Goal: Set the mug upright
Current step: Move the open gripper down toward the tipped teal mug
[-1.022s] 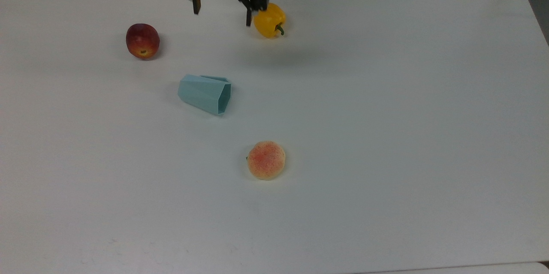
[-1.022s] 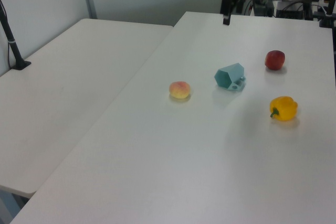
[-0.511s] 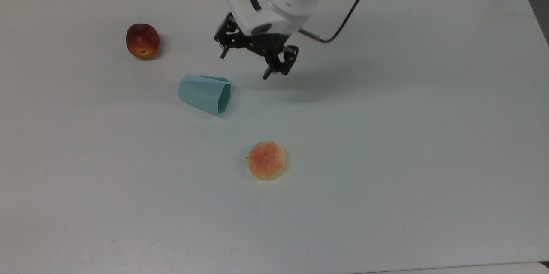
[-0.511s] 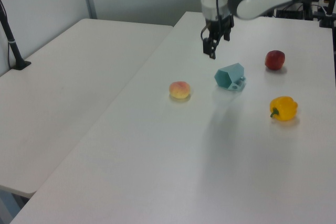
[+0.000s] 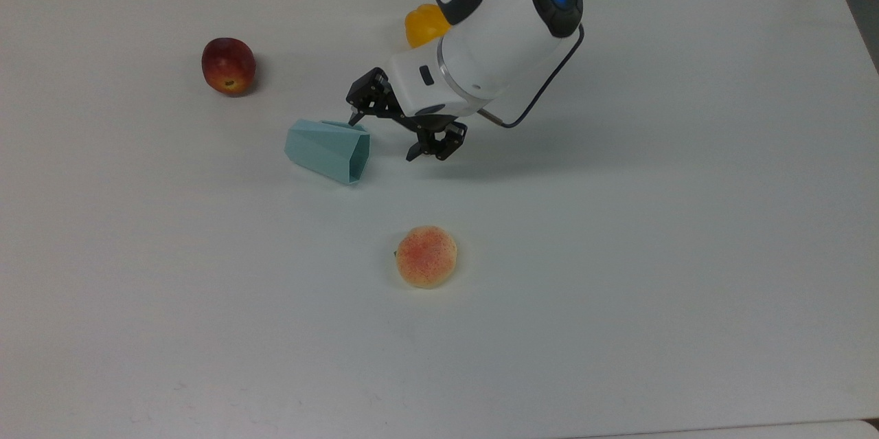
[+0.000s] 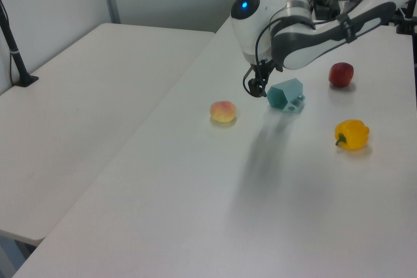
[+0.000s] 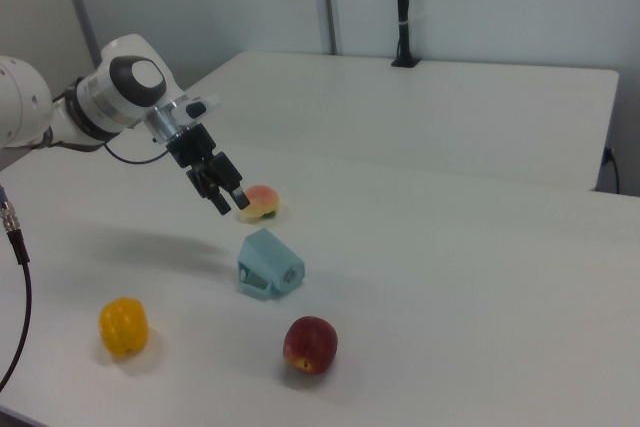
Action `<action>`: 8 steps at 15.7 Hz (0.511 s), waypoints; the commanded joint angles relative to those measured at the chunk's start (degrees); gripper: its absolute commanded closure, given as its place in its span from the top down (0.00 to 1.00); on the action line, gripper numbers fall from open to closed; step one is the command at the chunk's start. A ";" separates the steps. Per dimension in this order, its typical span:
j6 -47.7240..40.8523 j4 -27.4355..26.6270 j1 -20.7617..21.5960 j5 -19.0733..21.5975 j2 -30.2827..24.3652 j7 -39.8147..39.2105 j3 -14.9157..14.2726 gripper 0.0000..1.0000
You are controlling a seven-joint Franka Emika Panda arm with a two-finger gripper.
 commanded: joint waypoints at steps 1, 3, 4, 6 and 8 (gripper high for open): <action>2.41 -4.10 -0.06 -2.23 0.04 1.39 -0.55 1.00; 3.20 -5.35 -0.41 -2.41 0.12 1.47 -0.55 1.00; 3.20 -5.61 -0.67 -2.41 0.21 1.47 -0.55 1.00; 3.20 -5.96 -1.46 -3.02 0.21 1.47 -0.55 1.00; 3.20 -6.58 -2.60 -3.90 0.13 1.47 -0.63 1.00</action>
